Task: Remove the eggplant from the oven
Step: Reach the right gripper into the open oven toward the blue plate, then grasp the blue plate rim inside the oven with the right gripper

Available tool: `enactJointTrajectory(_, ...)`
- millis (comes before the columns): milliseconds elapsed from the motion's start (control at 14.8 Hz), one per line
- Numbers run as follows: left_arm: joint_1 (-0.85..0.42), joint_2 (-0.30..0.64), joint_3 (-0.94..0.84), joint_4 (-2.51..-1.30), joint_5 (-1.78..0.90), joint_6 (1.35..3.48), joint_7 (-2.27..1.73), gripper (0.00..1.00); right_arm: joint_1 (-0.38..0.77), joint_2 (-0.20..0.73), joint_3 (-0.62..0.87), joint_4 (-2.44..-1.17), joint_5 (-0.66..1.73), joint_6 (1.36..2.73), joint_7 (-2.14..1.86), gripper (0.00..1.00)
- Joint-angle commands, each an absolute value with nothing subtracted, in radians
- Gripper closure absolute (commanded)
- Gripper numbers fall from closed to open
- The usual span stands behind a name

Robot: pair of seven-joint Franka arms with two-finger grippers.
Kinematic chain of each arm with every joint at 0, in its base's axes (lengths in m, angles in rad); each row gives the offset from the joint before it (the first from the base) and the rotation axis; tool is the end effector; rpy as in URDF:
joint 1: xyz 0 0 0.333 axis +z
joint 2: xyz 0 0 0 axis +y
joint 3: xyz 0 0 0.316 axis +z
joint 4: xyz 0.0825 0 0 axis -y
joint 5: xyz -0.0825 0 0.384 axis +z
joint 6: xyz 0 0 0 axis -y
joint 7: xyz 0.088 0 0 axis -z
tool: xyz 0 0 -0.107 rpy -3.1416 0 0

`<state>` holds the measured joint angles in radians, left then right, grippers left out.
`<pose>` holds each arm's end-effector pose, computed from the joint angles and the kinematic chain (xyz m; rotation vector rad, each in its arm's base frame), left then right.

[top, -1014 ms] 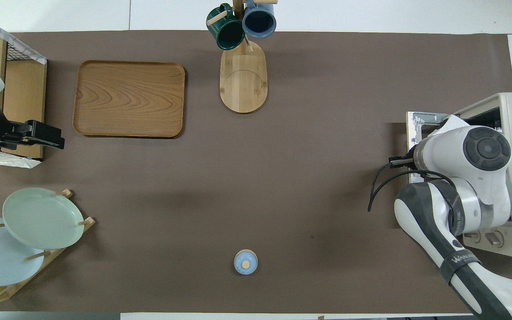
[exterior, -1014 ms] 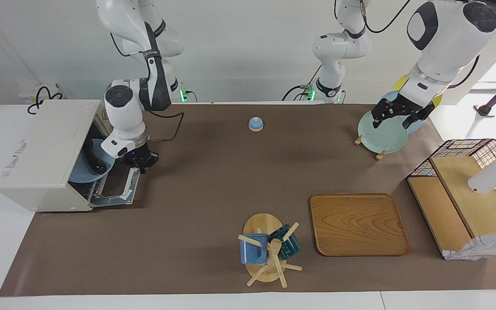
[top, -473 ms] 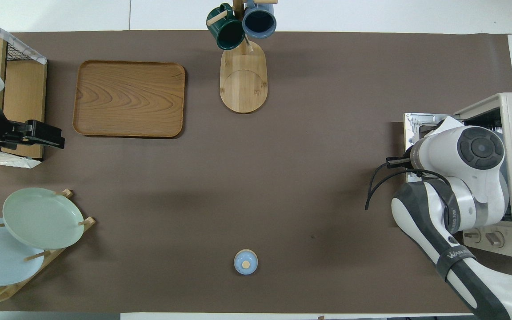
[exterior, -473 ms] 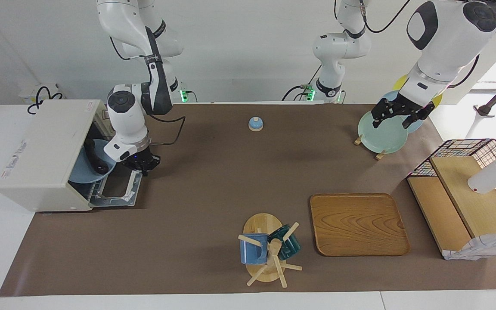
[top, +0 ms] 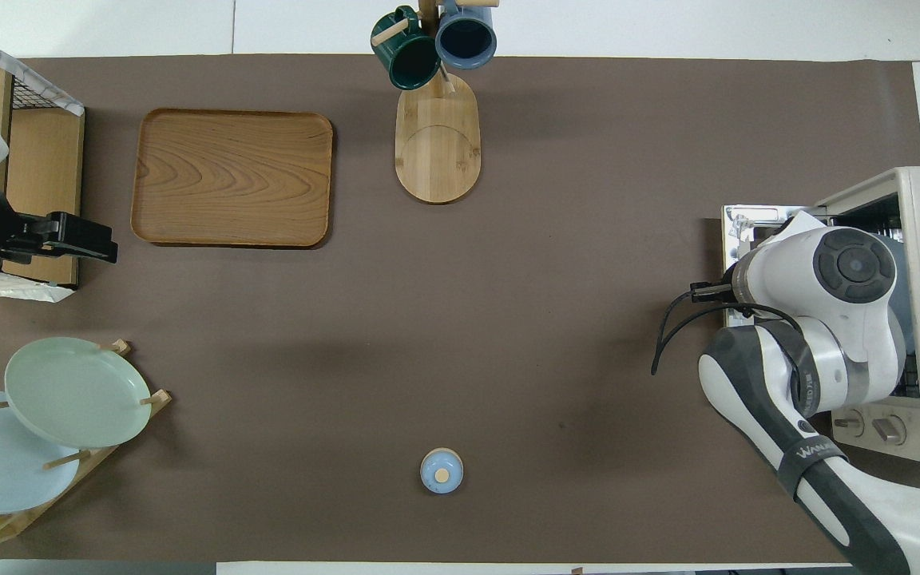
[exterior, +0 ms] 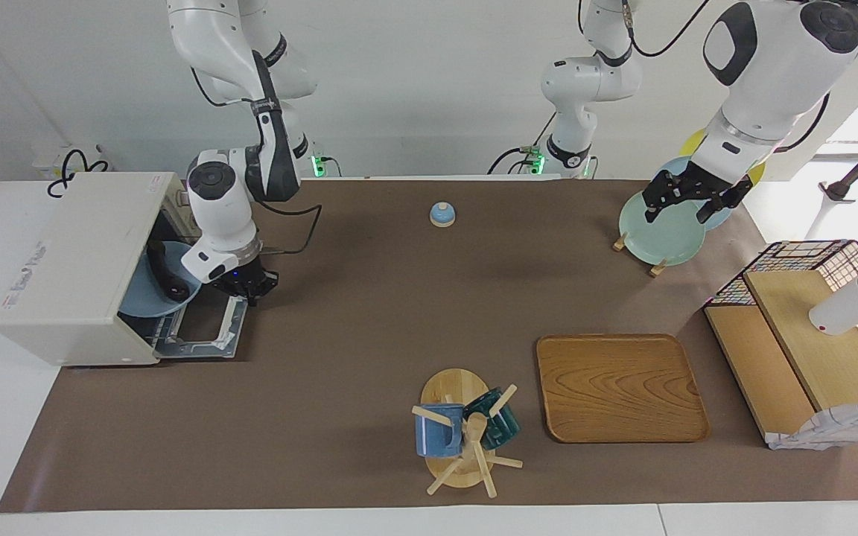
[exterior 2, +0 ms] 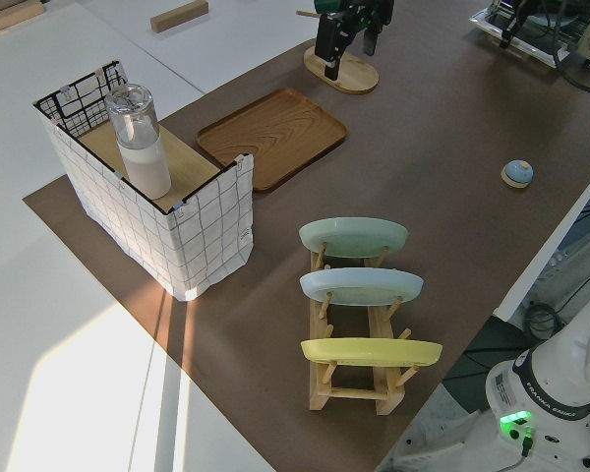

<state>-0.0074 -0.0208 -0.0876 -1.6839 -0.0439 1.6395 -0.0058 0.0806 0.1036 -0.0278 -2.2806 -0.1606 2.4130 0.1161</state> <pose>0.5484 -0.0572 0.5884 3.0978 -0.1327 -0.0399 0.5289 0.0271 0.3121 3.0312 0.0838 0.0575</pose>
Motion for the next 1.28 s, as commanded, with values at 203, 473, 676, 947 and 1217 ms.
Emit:
enactJointTrajectory(203,-0.028,-0.066,-0.086,-1.79,-0.054,1.729,-0.017,0.0,0.156,0.081,-0.048,-2.307,-0.193,2.385,0.252,1.0)
enactJointTrajectory(473,-0.029,-0.066,-0.086,-1.828,-0.055,1.755,-0.011,0.0,0.156,0.08,-0.048,-2.249,-0.19,2.329,0.265,0.47)
enactJointTrajectory(676,-0.029,-0.075,-0.087,-1.871,-0.055,1.795,-0.009,0.0,0.16,0.035,-0.048,-2.18,-0.192,2.185,0.204,0.29)
enactJointTrajectory(947,-0.037,-0.078,-0.087,-1.908,-0.057,1.824,-0.008,0.0,0.135,0.006,-0.055,-2.095,-0.207,1.979,0.147,0.29)
enactJointTrajectory(1217,-0.038,-0.077,-0.087,-1.922,-0.057,1.835,-0.008,0.0,0.065,-0.017,-0.055,-2.176,-0.207,2.087,0.028,0.36)
